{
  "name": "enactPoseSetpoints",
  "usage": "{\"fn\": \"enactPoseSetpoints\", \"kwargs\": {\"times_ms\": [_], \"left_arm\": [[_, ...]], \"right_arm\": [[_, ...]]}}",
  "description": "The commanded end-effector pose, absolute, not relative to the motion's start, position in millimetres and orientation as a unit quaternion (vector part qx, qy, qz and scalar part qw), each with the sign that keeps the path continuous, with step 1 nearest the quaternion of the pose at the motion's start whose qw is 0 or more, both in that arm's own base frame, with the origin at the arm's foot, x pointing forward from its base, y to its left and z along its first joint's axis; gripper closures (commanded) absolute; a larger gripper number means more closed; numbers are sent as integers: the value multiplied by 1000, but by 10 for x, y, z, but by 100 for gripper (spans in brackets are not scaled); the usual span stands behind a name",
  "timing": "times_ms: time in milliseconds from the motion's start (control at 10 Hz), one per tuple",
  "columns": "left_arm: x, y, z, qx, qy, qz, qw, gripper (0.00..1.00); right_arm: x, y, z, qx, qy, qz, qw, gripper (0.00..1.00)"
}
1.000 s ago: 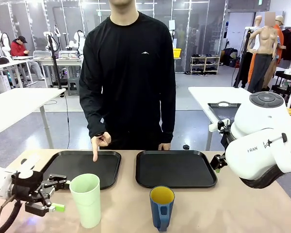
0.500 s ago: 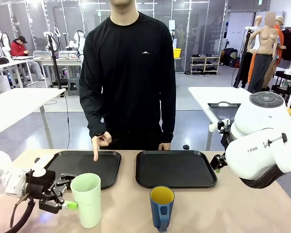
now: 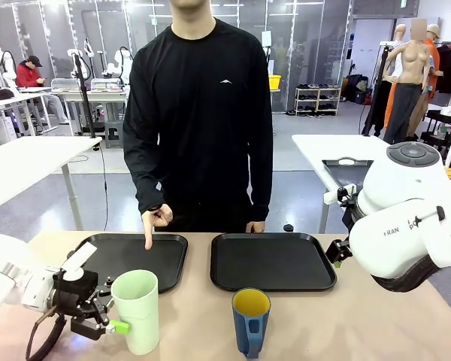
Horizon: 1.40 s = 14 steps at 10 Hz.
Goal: Sort and store the cups by type.
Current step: Pick up the Reusable plastic cup.
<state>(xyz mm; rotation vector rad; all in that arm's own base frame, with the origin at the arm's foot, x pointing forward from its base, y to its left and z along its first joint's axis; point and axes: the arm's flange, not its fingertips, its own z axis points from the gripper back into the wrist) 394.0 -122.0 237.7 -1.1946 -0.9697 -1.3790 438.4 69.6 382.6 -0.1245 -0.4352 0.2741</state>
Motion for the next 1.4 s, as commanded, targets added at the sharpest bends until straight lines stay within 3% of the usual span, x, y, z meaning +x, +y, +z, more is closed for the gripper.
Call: {"fn": "enactPoseSetpoints", "kwargs": {"times_ms": [0,800,1300], "left_arm": [[3981,-1312,2351,-509,-412,-570,496,0],[4003,-1448,2295,-518,-414,-566,489,0],[3973,-1427,2270,-527,-402,-575,480,50]], "right_arm": [[4390,692,3822,-61,-215,134,965,0],[4390,692,3822,-61,-215,134,965,0],[4390,692,3822,-61,-215,134,965,0]]}}
